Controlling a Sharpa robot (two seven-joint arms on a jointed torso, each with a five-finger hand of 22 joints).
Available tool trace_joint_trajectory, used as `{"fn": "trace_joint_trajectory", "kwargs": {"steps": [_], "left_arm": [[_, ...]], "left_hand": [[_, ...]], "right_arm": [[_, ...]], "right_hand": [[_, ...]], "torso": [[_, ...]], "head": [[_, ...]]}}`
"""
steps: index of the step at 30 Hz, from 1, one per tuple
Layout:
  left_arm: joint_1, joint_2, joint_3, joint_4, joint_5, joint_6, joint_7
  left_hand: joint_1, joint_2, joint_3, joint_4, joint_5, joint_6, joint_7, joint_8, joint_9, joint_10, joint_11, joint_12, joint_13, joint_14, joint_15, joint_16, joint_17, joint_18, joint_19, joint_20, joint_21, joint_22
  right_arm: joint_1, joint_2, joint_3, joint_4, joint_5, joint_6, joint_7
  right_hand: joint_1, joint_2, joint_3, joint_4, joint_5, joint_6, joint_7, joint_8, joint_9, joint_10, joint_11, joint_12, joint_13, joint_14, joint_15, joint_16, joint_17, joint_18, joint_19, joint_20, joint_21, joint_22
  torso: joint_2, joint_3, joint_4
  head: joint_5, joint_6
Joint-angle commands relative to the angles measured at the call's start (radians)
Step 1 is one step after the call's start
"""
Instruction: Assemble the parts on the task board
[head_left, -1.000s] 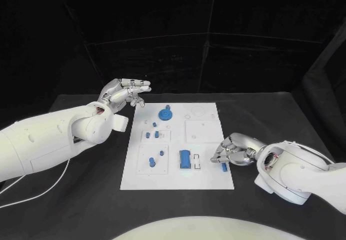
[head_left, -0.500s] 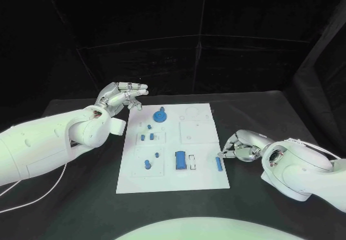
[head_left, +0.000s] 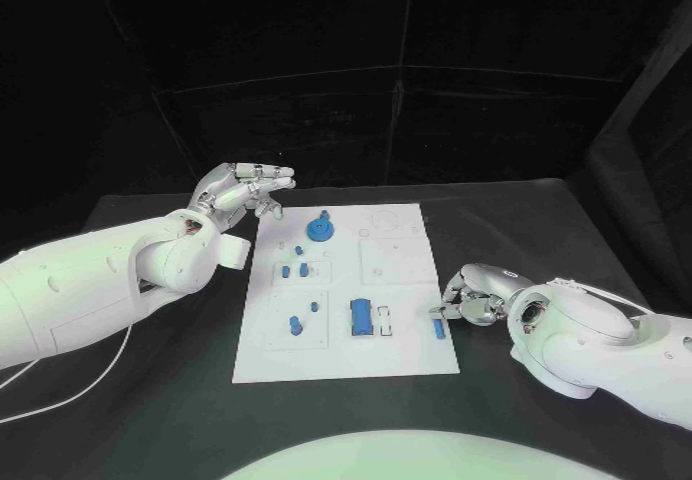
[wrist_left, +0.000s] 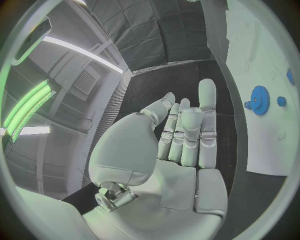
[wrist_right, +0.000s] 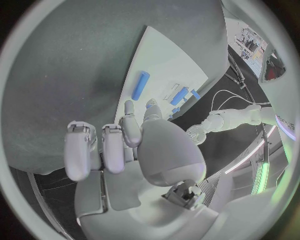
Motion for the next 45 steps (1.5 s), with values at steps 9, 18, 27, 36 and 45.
{"fn": "trace_joint_trajectory", "kwargs": {"steps": [9, 18, 27, 36, 45], "left_arm": [[0.001, -0.002, 0.0, 0.0, 0.003, 0.014, 0.007], [0.001, -0.003, 0.0, 0.0, 0.003, 0.016, 0.008], [0.001, -0.004, 0.0, 0.0, 0.003, 0.017, 0.007], [0.001, -0.006, -0.001, 0.002, 0.003, 0.021, 0.008], [0.001, -0.007, -0.001, 0.003, 0.003, 0.021, 0.008]], "left_hand": [[0.002, -0.004, 0.001, 0.005, -0.002, -0.004, 0.002, 0.007, -0.001, -0.007, 0.003, 0.005, 0.001, -0.004, 0.001, -0.005, 0.0, 0.013, -0.002, -0.001, -0.003, -0.001], [0.002, -0.004, 0.001, 0.005, -0.002, -0.004, 0.002, 0.007, -0.001, -0.007, 0.003, 0.005, 0.001, -0.004, 0.001, -0.005, 0.0, 0.013, -0.002, -0.001, -0.003, -0.001], [0.002, -0.004, 0.001, 0.005, -0.002, -0.004, 0.002, 0.007, -0.001, -0.007, 0.003, 0.005, 0.001, -0.004, 0.001, -0.005, 0.0, 0.013, -0.002, -0.001, -0.003, -0.001], [0.001, -0.005, 0.0, 0.005, -0.002, -0.004, 0.002, 0.007, -0.001, -0.007, 0.003, 0.005, 0.001, -0.005, 0.001, -0.006, -0.003, 0.013, -0.001, 0.0, -0.004, -0.002], [-0.001, -0.007, -0.001, 0.006, -0.002, -0.005, 0.002, 0.007, -0.001, -0.008, 0.003, 0.006, 0.001, -0.005, 0.001, -0.006, -0.003, 0.013, -0.001, 0.0, -0.005, -0.002]], "right_arm": [[-0.009, 0.016, 0.0, -0.005, -0.043, 0.096, -0.037], [-0.011, 0.025, -0.001, -0.007, -0.059, 0.131, -0.042], [-0.032, 0.048, -0.001, -0.009, -0.132, 0.179, -0.053], [-0.044, 0.076, 0.0, -0.021, -0.246, 0.24, -0.068], [-0.046, 0.082, 0.0, -0.022, -0.261, 0.208, -0.072]], "right_hand": [[0.026, -0.008, -0.003, -0.007, 0.054, 0.003, 0.002, 0.0, 0.005, 0.001, -0.006, 0.047, 0.053, 0.064, -0.001, 0.009, 0.052, -0.008, 0.021, -0.001, 0.003, 0.159], [0.027, -0.018, -0.009, -0.008, 0.047, 0.006, 0.001, 0.003, 0.009, -0.004, -0.006, 0.039, 0.049, 0.063, -0.001, 0.008, 0.051, -0.007, 0.019, -0.001, 0.001, 0.157], [0.084, -0.031, -0.002, -0.049, 0.009, -0.002, 0.004, 0.001, 0.018, -0.018, -0.004, 0.019, 0.039, 0.061, -0.001, 0.005, 0.049, -0.005, 0.012, -0.001, -0.005, 0.15], [0.173, -0.015, 0.03, -0.118, -0.092, -0.029, 0.015, -0.006, 0.027, -0.051, 0.004, -0.033, 0.007, 0.061, 0.007, 0.006, 0.056, 0.001, -0.007, 0.006, -0.025, 0.129], [0.194, 0.008, 0.065, -0.142, 0.015, -0.027, 0.015, -0.014, 0.028, -0.054, 0.003, -0.032, 0.007, 0.061, 0.006, 0.006, 0.06, 0.001, -0.006, 0.006, -0.026, 0.13]], "torso": [[-0.001, -0.0001, -0.0001], [-0.001, -0.0002, -0.0003], [-0.001, -0.0008, 0.0009], [-0.001, -0.0008, 0.0016], [0.0, -0.0001, 0.0009]], "head": [[0.001, -0.005], [0.001, -0.006], [0.0, -0.007], [0.002, -0.007], [0.004, -0.007]]}}
